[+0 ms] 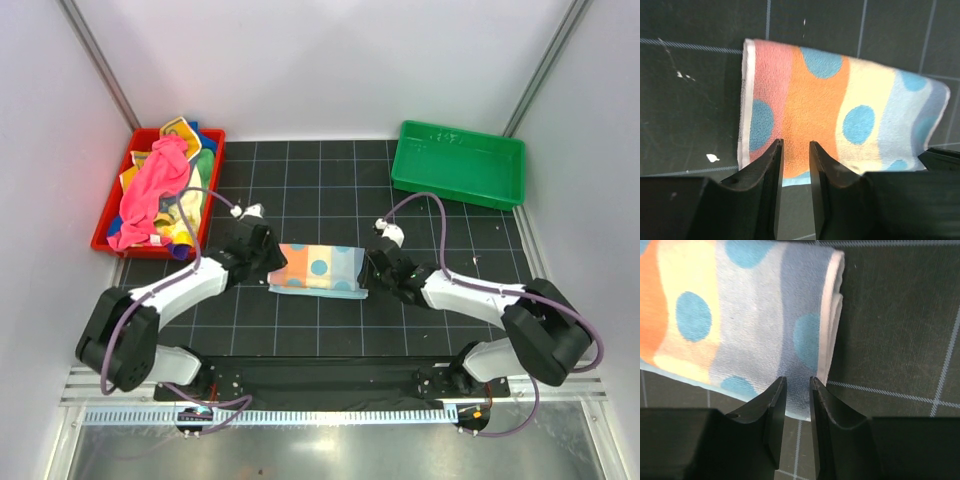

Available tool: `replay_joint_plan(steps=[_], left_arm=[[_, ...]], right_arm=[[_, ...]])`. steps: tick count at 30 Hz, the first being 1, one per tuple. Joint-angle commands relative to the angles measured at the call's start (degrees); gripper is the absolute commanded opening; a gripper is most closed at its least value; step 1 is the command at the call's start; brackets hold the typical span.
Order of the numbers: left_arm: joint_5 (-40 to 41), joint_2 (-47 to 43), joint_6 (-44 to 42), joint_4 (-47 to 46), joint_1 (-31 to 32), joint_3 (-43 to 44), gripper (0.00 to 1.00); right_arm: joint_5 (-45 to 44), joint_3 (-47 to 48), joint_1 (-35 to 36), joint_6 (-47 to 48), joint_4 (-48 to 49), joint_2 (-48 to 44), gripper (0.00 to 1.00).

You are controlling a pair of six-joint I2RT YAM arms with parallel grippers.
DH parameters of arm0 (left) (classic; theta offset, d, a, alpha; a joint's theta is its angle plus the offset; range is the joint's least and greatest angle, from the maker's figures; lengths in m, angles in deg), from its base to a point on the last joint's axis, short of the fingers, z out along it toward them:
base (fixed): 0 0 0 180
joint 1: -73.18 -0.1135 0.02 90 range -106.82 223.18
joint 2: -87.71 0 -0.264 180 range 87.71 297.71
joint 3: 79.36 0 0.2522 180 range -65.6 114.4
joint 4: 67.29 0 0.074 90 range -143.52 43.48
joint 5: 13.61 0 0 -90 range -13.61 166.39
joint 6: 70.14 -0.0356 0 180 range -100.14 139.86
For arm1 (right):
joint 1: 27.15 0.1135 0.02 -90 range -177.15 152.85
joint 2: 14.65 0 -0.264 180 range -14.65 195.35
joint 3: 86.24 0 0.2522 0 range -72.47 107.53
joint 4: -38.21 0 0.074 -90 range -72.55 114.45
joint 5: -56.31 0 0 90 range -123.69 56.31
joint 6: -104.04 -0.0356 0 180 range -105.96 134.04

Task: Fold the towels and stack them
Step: Fold the towel

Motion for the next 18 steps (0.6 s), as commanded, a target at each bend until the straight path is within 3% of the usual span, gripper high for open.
replay_joint_plan(steps=[1, 9, 18], left_arm=[[-1.0, 2.9, 0.7, -4.9, 1.1, -1.8, 0.29], [0.7, 2.8, 2.0, -6.8, 1.6, -8.5, 0.25], [1.3, 2.0, 2.0, -4.7, 1.5, -7.5, 0.23]], right_arm=[[0.2, -2.3, 0.6, -2.5, 5.0, 0.8, 0.32], [0.7, -7.7, 1.1, -3.5, 7.6, -0.9, 0.31], [0.8, -7.4, 1.2, -3.4, 6.3, -2.6, 0.31]])
